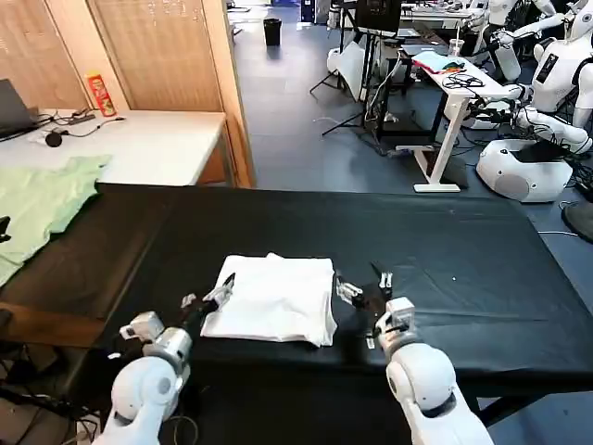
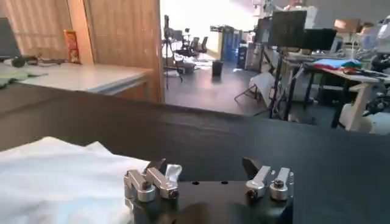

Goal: Fold and organize the clothes.

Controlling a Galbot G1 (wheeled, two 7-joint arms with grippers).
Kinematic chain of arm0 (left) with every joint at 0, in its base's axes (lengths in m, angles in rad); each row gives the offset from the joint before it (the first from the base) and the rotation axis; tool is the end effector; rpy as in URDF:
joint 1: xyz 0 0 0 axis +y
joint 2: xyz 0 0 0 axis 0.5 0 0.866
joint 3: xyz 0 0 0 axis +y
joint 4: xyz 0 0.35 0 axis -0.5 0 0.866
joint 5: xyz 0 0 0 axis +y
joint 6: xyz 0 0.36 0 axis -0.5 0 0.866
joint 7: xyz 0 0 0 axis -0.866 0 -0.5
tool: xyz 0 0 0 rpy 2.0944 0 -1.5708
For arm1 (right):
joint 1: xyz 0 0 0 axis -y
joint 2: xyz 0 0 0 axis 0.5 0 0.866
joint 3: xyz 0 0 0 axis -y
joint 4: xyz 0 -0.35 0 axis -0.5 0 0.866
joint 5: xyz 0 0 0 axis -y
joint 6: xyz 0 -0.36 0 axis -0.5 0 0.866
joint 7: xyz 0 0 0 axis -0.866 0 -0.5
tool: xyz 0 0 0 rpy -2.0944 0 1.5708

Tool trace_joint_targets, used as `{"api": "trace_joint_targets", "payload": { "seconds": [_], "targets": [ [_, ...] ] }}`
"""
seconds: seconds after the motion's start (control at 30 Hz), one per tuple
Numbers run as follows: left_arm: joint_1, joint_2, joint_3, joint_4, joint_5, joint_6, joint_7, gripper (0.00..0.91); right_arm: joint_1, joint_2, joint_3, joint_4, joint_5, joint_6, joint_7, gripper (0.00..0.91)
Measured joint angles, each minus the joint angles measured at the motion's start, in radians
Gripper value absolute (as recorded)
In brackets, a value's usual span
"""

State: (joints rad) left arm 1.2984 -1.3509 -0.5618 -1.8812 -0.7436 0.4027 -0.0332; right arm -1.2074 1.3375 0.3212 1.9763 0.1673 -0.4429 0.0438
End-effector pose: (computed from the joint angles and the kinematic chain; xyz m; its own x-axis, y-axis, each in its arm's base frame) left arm 0.2743 0.0651 -0.3093 -0.9336 0.1953 0.3006 0.0258 0.8731 -0.4869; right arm 0.2852 0.0166 -0.2666 -0.9460 -0.2132 0.2443 -0.2294 0.9725 -0.0393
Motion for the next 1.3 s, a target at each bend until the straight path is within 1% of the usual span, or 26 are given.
{"api": "trace_joint_targets", "payload": {
  "seconds": [0.03,0.07,0.13,0.17,0.2,0.23,0.27,0.3,0.33,0.57,0.7,0.83,0.97,1.3],
  "targets": [
    [0.002,0.000,-0.001,0.002,-0.008,0.003,-0.001,0.878,-0.002,0.000,0.000,0.003,0.000,0.000,0.000,0.878],
    [0.003,0.000,-0.002,0.005,-0.012,0.005,-0.002,0.809,-0.003,0.000,0.000,0.005,0.000,0.000,0.000,0.878],
    [0.004,-0.001,-0.002,0.013,-0.018,0.012,-0.003,0.624,-0.006,0.000,0.000,0.010,0.000,0.000,0.000,0.878],
    [0.004,-0.002,-0.003,0.017,-0.023,0.015,-0.004,0.351,-0.007,0.001,0.000,0.011,0.000,0.000,-0.001,0.878],
    [0.004,-0.002,-0.004,0.021,-0.030,0.019,-0.004,0.244,-0.008,0.001,0.000,0.011,0.000,0.000,-0.001,0.878],
    [0.005,-0.003,-0.005,0.024,-0.040,0.022,-0.004,0.156,-0.009,0.002,0.000,0.011,0.000,0.000,-0.001,0.878],
    [0.006,-0.003,-0.006,0.026,-0.051,0.027,-0.004,0.117,-0.010,0.003,0.000,0.011,0.000,0.000,-0.001,0.878],
    [0.007,-0.003,-0.006,0.027,-0.061,0.032,-0.004,0.039,-0.011,0.003,0.000,0.011,0.000,0.001,-0.001,0.878],
    [0.008,-0.002,-0.006,0.029,-0.070,0.036,-0.004,0.000,-0.012,0.004,0.000,0.011,0.000,0.001,-0.002,0.878],
    [-0.001,-0.005,-0.015,0.038,-0.133,0.046,-0.014,0.000,-0.015,0.011,0.000,0.014,-0.004,0.006,-0.006,0.878],
    [0.000,-0.001,-0.016,0.022,-0.119,0.047,-0.018,0.000,-0.018,0.015,0.002,0.016,-0.006,0.008,-0.005,0.878],
    [-0.009,0.017,-0.019,0.000,-0.028,0.017,-0.041,0.000,-0.025,0.017,0.015,0.022,-0.008,0.008,-0.004,0.878],
    [-0.023,0.068,-0.035,-0.015,0.075,-0.008,-0.040,0.000,-0.040,0.007,0.034,0.031,-0.007,0.008,-0.006,0.878],
    [0.015,0.340,-0.135,-0.043,0.316,-0.037,-0.030,0.000,-0.066,0.000,0.061,0.042,-0.005,0.011,-0.006,0.878]
  ]
}}
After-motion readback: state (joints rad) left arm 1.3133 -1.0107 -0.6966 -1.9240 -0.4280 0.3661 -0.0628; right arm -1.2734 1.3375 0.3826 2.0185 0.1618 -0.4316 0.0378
